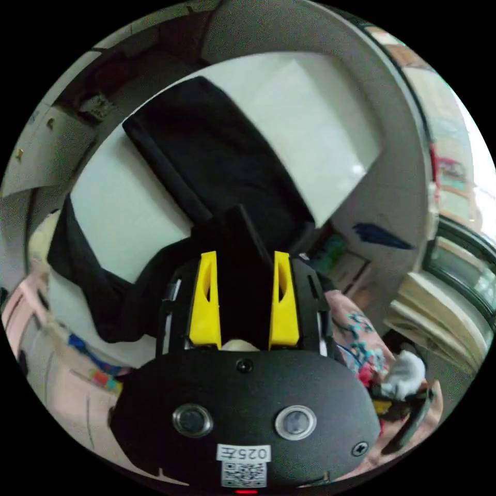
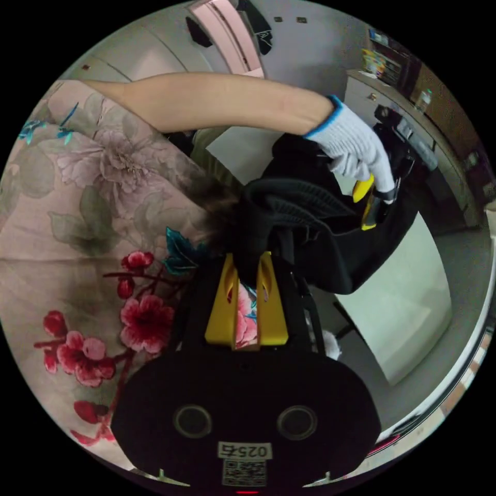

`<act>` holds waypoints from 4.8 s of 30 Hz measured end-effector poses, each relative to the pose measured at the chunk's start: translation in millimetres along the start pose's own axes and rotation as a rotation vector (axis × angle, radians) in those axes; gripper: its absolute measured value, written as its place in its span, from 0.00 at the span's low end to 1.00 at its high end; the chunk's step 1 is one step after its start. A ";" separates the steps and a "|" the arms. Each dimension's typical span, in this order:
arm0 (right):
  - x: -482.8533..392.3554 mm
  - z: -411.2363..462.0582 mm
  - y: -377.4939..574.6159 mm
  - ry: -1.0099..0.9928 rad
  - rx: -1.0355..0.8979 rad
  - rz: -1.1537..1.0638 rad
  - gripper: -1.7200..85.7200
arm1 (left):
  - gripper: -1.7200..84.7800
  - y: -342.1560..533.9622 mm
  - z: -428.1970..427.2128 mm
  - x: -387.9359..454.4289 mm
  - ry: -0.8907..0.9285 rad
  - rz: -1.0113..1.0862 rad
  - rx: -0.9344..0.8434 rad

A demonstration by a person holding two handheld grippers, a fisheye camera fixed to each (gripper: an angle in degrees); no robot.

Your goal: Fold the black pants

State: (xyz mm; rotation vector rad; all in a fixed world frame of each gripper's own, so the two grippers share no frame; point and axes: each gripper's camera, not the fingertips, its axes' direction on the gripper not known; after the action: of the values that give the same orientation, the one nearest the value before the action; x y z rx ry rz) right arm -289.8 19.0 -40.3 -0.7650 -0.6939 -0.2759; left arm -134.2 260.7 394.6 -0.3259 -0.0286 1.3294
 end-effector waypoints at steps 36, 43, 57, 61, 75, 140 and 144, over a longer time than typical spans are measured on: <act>359.7 27.2 184.1 -1.094 0.622 0.802 0.22 | 0.01 545.8 -112.7 -100.4 1.186 0.293 1.550; 403.4 128.0 216.6 -1.474 0.727 1.060 0.29 | 0.01 525.2 -117.4 -84.8 1.514 0.554 1.647; 576.3 106.4 74.4 -0.545 0.427 1.009 0.29 | 0.21 453.1 -134.0 -31.3 0.201 0.288 1.122; 599.9 134.8 25.3 -0.374 0.267 0.974 0.26 | 0.22 405.8 -95.0 13.7 0.065 0.279 0.957; 606.2 104.0 -35.2 -0.334 0.294 0.613 0.04 | 0.04 432.4 -128.9 -82.6 0.706 0.218 1.117; 869.4 -80.5 134.6 0.240 0.215 0.670 0.02 | 0.05 101.4 -36.4 177.2 0.519 0.484 0.788; 896.8 -14.3 170.6 0.197 0.079 0.821 0.04 | 0.05 41.4 39.0 219.5 0.636 0.426 0.548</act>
State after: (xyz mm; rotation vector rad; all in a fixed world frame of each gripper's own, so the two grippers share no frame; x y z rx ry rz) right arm 466.3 141.6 456.4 -0.8714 -0.1644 0.4183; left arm -127.5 487.1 385.4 -0.2790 0.9671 1.5328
